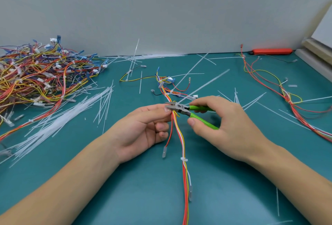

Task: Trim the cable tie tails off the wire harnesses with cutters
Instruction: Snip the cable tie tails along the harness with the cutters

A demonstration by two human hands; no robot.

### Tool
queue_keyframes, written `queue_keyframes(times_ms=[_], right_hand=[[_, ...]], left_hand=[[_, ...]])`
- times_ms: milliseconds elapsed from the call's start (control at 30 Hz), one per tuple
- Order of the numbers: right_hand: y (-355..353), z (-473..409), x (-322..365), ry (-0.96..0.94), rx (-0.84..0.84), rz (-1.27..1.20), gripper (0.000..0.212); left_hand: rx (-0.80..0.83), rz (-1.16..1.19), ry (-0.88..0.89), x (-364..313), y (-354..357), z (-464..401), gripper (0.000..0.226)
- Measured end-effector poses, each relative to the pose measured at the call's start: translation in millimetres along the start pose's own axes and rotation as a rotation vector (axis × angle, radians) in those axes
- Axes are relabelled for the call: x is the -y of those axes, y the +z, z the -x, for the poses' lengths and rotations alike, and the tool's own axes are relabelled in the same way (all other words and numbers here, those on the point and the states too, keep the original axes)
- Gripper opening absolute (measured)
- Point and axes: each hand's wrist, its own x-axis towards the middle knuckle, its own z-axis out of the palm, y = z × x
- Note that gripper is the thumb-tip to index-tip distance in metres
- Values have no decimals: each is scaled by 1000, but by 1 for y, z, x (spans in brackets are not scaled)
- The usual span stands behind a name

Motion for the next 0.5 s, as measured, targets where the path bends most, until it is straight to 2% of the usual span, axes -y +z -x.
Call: queue_keyframes(times_ms=[233, 433, 500], right_hand=[[1, 0, 1, 10, 11, -4, 42], [2, -2, -2, 23, 42, -39, 30], [1, -3, -3, 8, 52, -9, 25]], left_hand=[[8, -7, 6, 0, 0, 1, 10], [8, -10, 11, -1, 1, 1, 19], [3, 6, 10, -1, 2, 1, 16]])
